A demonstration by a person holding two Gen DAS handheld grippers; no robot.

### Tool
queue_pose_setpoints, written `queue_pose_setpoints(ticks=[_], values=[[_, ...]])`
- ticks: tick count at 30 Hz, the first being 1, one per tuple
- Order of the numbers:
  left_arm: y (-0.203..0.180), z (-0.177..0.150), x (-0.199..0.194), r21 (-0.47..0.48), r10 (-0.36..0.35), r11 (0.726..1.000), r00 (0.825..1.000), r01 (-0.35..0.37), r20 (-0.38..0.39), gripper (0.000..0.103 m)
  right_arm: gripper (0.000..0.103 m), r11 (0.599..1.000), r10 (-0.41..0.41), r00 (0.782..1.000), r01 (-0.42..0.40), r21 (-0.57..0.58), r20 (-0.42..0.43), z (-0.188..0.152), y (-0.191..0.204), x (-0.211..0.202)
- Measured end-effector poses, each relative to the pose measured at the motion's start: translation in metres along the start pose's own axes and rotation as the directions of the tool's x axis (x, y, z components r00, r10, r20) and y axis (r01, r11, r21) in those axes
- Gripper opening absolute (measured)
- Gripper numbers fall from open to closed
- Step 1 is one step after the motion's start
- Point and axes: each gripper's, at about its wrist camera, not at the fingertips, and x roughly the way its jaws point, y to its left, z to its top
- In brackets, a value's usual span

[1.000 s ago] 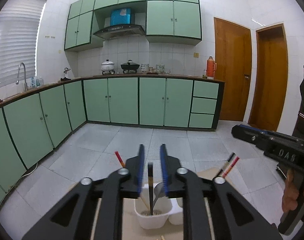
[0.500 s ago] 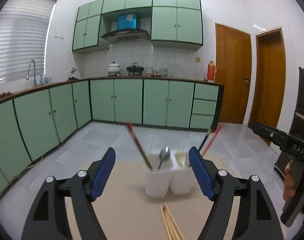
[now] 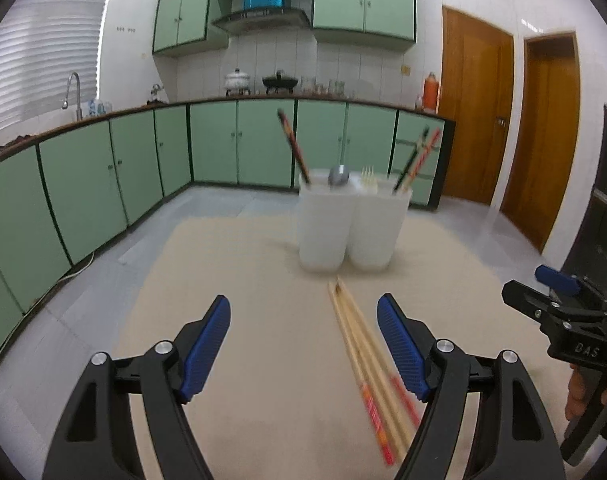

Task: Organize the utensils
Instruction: 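Move both open tools back over the red-patterned wooden chopsticks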

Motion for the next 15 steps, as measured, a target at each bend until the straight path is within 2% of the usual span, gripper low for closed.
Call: queue_pose_setpoints(ticks=[2, 3, 5, 7, 9, 13, 15], values=[[0.001, -0.018, 0.001, -0.008, 0.004, 1.000, 1.000, -0.004, -0.029, 0.074, 0.090, 1.000, 0.001, 1.000, -0.001, 0.019, -0.013, -0.015, 0.008, -0.001], [0.001, -0.025, 0.000, -0.011, 0.005, 1.000, 0.999, -0.005, -0.034, 0.074, 0.083, 1.000, 0.008, 1.000, -0.007, 0.027, -0.020, -0.020, 0.010, -0.001], [0.000, -0.037, -0.001, -0.003, 0.016, 1.000, 0.999, -0.016, -0.036, 0.074, 0.078, 0.999, 0.026, 0.999, -0.024, 0.032, -0.046, -0.034, 0.019, 0.001], [-0.002, -0.045, -0.002, 0.005, 0.020, 1.000, 0.999, -0.020, -0.043, 0.074, 0.077, 1.000, 0.027, 0.998, -0.026, 0.011, -0.065, -0.042, 0.027, 0.002], [-0.002, -0.053, -0.003, 0.007, 0.022, 1.000, 0.998, -0.022, -0.054, 0.074, 0.070, 0.999, 0.030, 0.996, -0.031, -0.012, -0.081, -0.052, 0.036, 0.001], [0.003, -0.063, -0.005, 0.015, 0.047, 0.999, 0.996, -0.046, -0.075, 0.074, 0.064, 0.998, 0.050, 0.992, -0.053, -0.023, -0.113, -0.064, 0.049, 0.002], [0.005, -0.065, -0.006, 0.014, 0.055, 0.998, 0.995, -0.054, -0.082, 0.074, 0.056, 0.998, 0.048, 0.991, -0.054, -0.043, -0.123, -0.068, 0.057, 0.004]])
